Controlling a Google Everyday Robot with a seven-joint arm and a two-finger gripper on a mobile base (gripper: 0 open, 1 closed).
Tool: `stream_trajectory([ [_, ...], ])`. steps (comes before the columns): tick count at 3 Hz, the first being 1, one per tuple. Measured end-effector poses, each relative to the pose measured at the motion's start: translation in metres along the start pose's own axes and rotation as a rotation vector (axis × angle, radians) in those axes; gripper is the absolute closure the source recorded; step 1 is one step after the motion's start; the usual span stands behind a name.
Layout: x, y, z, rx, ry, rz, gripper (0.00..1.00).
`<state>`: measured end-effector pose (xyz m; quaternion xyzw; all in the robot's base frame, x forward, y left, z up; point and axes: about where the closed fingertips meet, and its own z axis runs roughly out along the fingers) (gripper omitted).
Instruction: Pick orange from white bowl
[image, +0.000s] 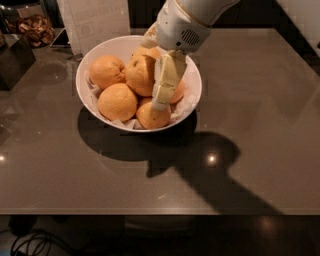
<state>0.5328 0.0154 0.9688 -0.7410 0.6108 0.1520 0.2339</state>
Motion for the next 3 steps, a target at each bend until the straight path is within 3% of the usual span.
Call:
stream_trajectory([
  [3, 0.009, -0.03, 0.032, -0.079, 0.074, -0.019, 0.0],
])
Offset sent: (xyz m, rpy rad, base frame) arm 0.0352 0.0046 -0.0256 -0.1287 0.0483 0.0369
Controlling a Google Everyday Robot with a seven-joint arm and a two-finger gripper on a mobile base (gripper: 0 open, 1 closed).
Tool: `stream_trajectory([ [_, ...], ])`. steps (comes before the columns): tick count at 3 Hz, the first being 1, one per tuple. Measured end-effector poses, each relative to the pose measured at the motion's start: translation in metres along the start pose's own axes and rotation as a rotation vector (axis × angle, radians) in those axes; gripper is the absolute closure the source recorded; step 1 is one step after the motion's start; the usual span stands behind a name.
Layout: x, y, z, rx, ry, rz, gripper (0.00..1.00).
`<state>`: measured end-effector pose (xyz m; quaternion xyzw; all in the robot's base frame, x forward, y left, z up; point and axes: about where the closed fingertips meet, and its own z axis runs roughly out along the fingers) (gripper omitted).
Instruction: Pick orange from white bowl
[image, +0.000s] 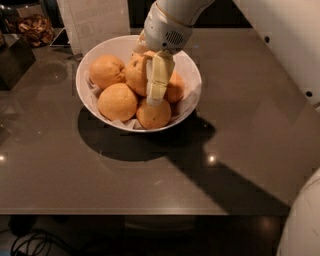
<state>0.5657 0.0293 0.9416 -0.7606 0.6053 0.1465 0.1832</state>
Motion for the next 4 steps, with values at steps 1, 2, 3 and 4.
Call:
stream_trajectory([
  [1, 0.007, 0.002, 0.014, -0.044, -0.007, 0.015, 0.0],
  [2, 0.01, 0.005, 0.013, -0.058, -0.009, 0.029, 0.0],
  [3, 0.009, 0.005, 0.011, -0.058, -0.009, 0.029, 0.0],
  [4, 0.028, 0.023, 0.005, -0.069, 0.019, 0.082, 0.0],
])
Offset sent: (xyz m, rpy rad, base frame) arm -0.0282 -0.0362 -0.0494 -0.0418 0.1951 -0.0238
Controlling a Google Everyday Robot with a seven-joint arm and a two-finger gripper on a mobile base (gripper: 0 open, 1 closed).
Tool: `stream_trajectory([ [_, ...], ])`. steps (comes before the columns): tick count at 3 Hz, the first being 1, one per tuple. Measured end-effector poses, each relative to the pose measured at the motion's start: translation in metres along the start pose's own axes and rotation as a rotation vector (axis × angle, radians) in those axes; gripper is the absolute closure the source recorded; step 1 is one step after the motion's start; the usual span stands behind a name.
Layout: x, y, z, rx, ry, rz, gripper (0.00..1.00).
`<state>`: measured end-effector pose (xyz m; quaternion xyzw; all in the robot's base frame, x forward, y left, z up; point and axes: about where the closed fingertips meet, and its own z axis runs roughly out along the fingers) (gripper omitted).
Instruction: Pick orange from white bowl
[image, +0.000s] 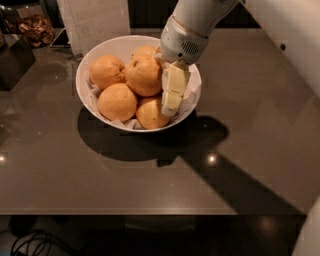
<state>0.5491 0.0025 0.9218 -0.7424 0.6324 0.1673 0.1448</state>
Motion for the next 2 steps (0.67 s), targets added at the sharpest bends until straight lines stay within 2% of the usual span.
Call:
stream_trajectory([
  [1, 0.0177, 0.0153, -0.0034, -0.01, 0.022, 0.045, 0.0],
  [2, 0.0231, 0.0162, 0.0054, -0.032, 0.017, 0.059, 0.0],
])
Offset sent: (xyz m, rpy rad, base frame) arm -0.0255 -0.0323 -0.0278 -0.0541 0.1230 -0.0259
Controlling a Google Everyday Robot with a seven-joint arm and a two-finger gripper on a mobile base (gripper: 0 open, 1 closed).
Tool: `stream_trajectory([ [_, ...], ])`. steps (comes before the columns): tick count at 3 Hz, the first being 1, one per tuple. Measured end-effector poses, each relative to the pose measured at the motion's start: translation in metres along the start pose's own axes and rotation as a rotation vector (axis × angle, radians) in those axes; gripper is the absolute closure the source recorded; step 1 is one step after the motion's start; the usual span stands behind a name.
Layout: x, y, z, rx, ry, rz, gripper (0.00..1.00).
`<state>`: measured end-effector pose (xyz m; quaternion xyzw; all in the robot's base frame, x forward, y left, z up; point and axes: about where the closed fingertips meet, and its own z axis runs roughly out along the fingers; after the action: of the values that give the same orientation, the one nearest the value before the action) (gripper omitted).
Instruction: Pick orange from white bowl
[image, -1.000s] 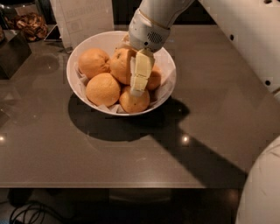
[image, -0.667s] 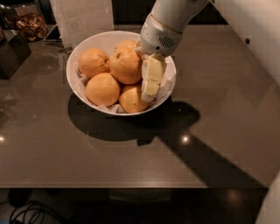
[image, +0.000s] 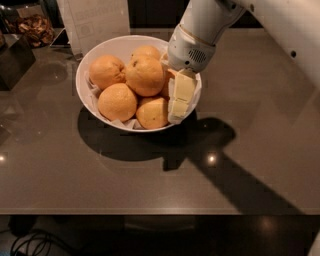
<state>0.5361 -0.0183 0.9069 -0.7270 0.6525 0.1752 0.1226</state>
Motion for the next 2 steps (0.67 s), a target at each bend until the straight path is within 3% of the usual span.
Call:
stream_trajectory([
  [1, -0.002, 0.0, -0.003, 0.0, 0.0, 0.0, 0.0],
  [2, -0.028, -0.016, -0.001, 0.005, -0.015, -0.055, 0.0],
])
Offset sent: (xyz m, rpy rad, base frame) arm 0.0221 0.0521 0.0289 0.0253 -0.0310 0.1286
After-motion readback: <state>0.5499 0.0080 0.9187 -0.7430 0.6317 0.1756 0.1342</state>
